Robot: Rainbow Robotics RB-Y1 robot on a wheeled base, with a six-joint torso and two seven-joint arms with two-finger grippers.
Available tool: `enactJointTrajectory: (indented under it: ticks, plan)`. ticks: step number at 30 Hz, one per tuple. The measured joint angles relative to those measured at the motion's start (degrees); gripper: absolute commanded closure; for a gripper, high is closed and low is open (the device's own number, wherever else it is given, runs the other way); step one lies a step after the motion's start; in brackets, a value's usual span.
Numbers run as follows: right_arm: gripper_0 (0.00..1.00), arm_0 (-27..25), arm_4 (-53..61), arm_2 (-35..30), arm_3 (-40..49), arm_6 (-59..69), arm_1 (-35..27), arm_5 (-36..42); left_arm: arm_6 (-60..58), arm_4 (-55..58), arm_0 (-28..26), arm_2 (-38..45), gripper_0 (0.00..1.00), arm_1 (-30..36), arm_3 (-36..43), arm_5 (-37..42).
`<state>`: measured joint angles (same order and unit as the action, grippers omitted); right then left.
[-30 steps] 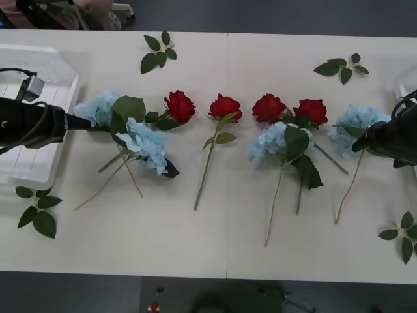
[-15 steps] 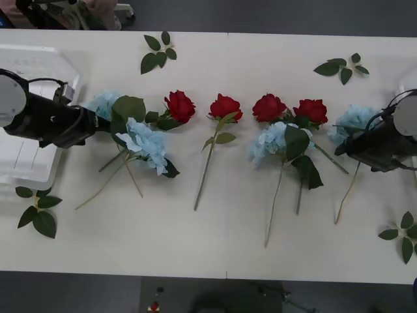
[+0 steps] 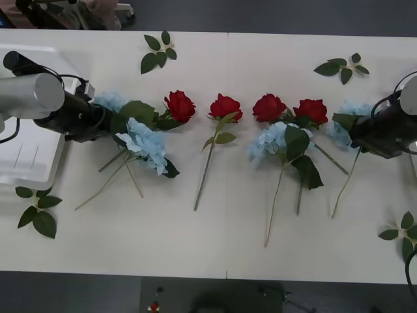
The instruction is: Put the red flowers into the right box and the blue flowers into the left box
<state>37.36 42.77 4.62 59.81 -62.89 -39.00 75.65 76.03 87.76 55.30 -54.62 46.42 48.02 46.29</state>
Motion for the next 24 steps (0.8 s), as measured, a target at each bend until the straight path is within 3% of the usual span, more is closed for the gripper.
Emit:
enactJointTrajectory:
  ticks: [3, 4, 5, 6, 7, 8, 17, 24]
  plan:
    - [1.00, -0.01, 0.65, -3.32, -0.01, -1.81, -0.01, 0.99, 0.00, -2.48, 0.76, -0.05, 0.00, -2.18, -2.66, 0.01]
    - [1.00, -0.01, 0.95, -3.87, -0.01, -2.83, -0.01, 0.96, 0.00, -3.08, 1.14, -0.05, 0.12, -2.59, -3.24, 0.01]
    - [1.00, -0.01, 1.18, -4.15, -0.02, -4.10, -0.01, 0.90, 0.00, -3.66, 1.47, -0.05, 0.27, -2.94, -3.73, -0.02]
    - [1.00, -0.01, 1.24, -4.19, -0.10, -5.49, -0.03, 0.87, 0.00, -4.21, 1.70, -0.05, 0.54, -3.27, -4.09, -0.07]
    - [1.00, -0.01, 1.24, -4.10, -0.35, -6.79, -0.04, 0.86, 0.00, -4.70, 1.86, -0.05, 0.93, -3.60, -4.31, -0.18]
    - [1.00, -0.01, 1.24, -3.87, -0.64, -7.72, -0.04, 0.75, 0.00, -4.96, 1.88, -0.05, 1.00, -3.84, -4.41, -0.40]
    - [1.00, -0.01, 5.71, -2.82, -2.61, -10.21, -0.19, -1.03, 0.00, -5.55, 1.88, -0.05, 1.00, -3.97, -4.45, -0.73]
    - [1.00, -0.01, 17.00, -15.28, 1.41, -32.19, -1.62, 9.28, 0.00, -6.06, 1.99, -0.05, 1.00, -2.61, -2.50, -0.73]
